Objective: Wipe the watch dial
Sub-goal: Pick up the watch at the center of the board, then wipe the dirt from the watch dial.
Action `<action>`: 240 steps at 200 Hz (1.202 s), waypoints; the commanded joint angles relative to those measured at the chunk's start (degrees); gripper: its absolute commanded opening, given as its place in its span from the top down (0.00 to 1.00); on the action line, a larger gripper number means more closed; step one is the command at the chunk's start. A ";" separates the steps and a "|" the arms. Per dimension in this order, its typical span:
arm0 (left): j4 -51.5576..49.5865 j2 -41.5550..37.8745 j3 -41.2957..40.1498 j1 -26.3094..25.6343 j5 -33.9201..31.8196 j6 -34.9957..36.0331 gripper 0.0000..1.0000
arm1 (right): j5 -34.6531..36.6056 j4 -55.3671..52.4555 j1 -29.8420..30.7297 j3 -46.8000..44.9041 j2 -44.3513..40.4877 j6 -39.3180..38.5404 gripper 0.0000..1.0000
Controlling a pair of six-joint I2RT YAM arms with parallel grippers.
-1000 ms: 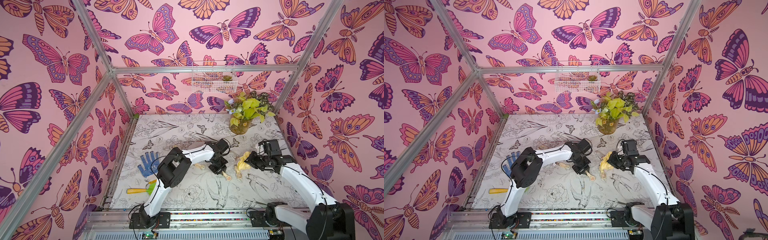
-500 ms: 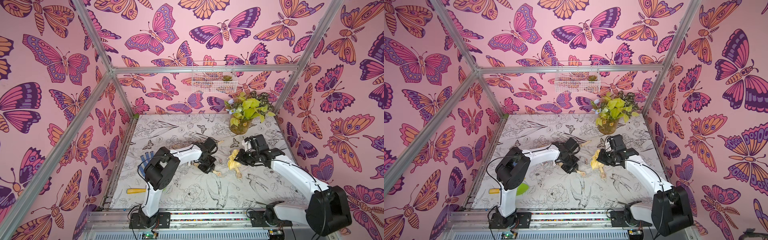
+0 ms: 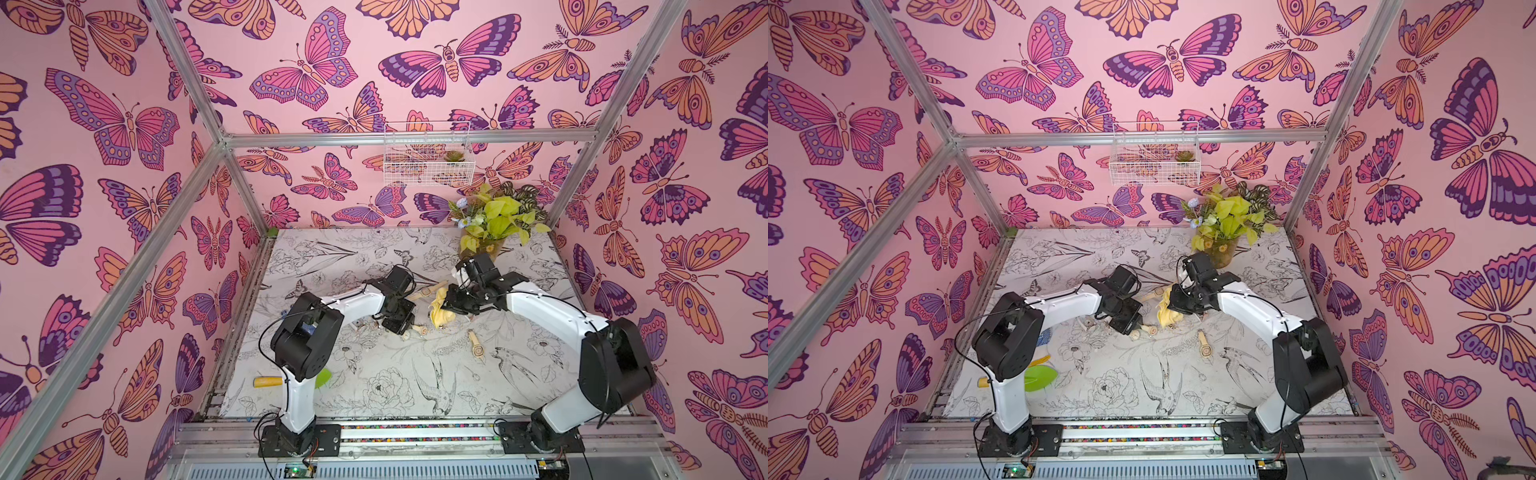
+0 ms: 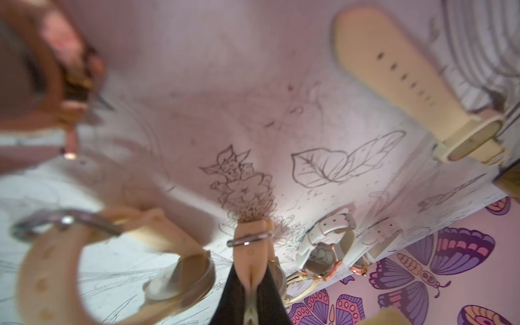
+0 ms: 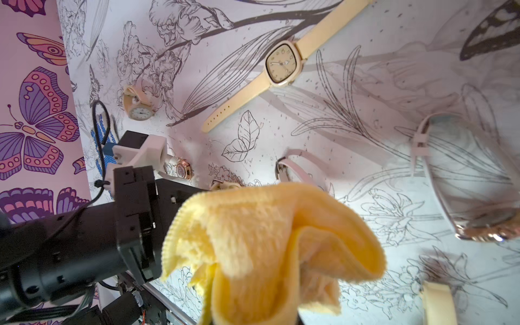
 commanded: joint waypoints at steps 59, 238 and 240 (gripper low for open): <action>4.19 1.00 -3.15 5.43 0.34 -0.04 1.00 | -1.01 -1.64 2.27 8.53 9.79 -1.33 1.00; 5.48 5.41 -0.65 8.76 2.79 0.97 1.00 | -2.36 -1.55 7.66 16.77 24.39 -1.60 1.00; 5.50 5.41 -0.68 8.76 2.77 0.97 1.00 | -2.36 -1.54 7.66 16.93 24.61 -1.60 1.00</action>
